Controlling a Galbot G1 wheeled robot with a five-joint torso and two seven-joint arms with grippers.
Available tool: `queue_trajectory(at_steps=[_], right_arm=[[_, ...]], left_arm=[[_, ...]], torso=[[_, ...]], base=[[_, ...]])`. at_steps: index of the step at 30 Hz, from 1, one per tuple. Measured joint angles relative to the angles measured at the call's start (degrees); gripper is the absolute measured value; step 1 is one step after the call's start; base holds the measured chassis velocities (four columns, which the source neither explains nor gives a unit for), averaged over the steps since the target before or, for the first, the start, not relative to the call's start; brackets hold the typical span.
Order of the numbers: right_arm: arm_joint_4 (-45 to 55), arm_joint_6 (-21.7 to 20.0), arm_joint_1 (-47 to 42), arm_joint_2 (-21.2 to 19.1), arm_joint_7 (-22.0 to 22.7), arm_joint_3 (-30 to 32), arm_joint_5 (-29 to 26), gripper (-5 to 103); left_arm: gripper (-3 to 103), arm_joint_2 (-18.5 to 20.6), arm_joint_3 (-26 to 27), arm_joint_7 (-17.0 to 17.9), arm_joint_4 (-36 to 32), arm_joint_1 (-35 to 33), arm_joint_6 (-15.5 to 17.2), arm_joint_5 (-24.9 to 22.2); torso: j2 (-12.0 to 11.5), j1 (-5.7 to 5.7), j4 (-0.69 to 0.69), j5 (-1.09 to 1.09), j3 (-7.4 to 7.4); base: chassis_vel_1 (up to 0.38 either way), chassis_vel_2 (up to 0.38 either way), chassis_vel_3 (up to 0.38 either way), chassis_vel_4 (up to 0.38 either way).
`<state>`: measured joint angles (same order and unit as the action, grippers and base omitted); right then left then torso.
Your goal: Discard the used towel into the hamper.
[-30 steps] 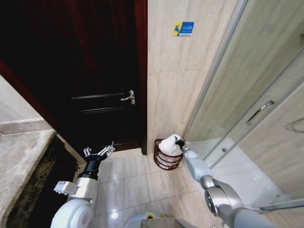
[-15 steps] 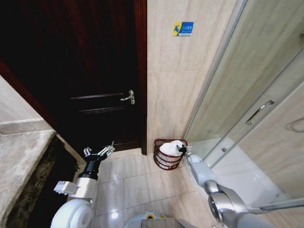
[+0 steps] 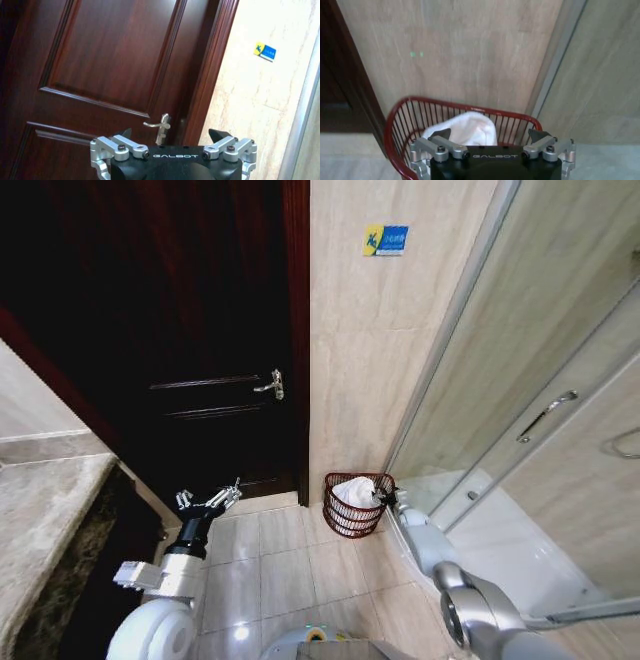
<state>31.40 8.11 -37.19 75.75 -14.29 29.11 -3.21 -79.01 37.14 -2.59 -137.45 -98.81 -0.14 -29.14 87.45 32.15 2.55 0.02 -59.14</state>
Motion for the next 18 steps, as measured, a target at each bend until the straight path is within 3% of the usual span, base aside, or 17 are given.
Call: queue_trajectory(at_steps=[3, 4, 7, 9, 10, 12, 14, 17, 18], right_arm=[[4.99, -0.3, -3.16, -0.8, -0.48, -0.14, -4.07, 100], [11.13, -0.49, -7.5, -1.74, -0.5, 0.07, -6.91, 100], [16.67, -0.49, -11.61, -2.54, -0.5, 0.37, -8.86, 100], [28.4, -0.85, -18.82, -3.63, -0.03, 1.83, -11.94, 100], [28.4, -0.85, -18.82, -3.63, -0.03, 1.83, -11.94, 100], [41.66, -1.27, -25.89, -3.73, 1.11, 4.68, -13.56, 100], [45.32, -1.37, -28.12, -3.58, 1.57, 5.69, -13.92, 100], [62.28, -2.25, -39.22, -1.56, 3.36, 9.97, -16.05, 100], [65.71, -2.34, -41.42, -0.84, 3.7, 11.04, -16.36, 100]], left_arm=[[100, 0.0, 0.0, 0.0, 0.0, 0.0, 0.0, 0.0], [100, 0.01, 0.0, 0.0, 0.0, -0.01, 0.0, 0.0], [100, 0.0, 0.0, 0.0, 0.0, 0.0, 0.0, 0.0], [100, 0.0, 0.0, 0.0, 0.0, 0.0, 0.0, 0.0], [100, 0.0, 0.0, 0.0, 0.0, 0.0, 0.0, 0.0], [100, -0.01, 0.01, 0.0, 0.0, 0.0, 0.0, 0.0], [100, 0.0, 0.0, -0.01, 0.0, 0.0, 0.01, 0.0], [100, 0.01, 0.0, 0.0, 0.0, 0.01, 0.01, 0.0], [100, -0.01, 0.0, 0.0, 0.0, 0.0, 0.0, 0.0]], torso=[[0.0, 0.0, 0.0, -0.01, 0.0], [0.0, 0.0, 0.0, -0.04, 0.0], [0.0, 0.0, 0.0, 0.01, 0.0], [0.0, 0.0, -0.05, -0.02, 0.0], [0.0, 0.0, -0.05, -0.02, 0.0], [0.01, -0.01, 0.0, -0.02, 0.0], [0.0, -0.01, 0.01, -0.01, 0.01], [0.01, 0.0, -0.02, 0.01, 0.0], [0.01, 0.0, 0.0, -0.08, 0.01]], base=[[0.0, 0.0, 0.0, 0.0], [0.0, 0.0, 0.0, 0.0], [0.0, 0.0, 0.0, 0.0], [0.0, 0.0, 0.0, 0.0], [0.0, 0.0, 0.0, 0.0], [0.0, 0.0, 0.0, 0.0], [0.0, 0.0, 0.0, 0.0], [0.0, 0.0, 0.0, 0.0], [0.0, 0.0, 0.0, 0.0]])
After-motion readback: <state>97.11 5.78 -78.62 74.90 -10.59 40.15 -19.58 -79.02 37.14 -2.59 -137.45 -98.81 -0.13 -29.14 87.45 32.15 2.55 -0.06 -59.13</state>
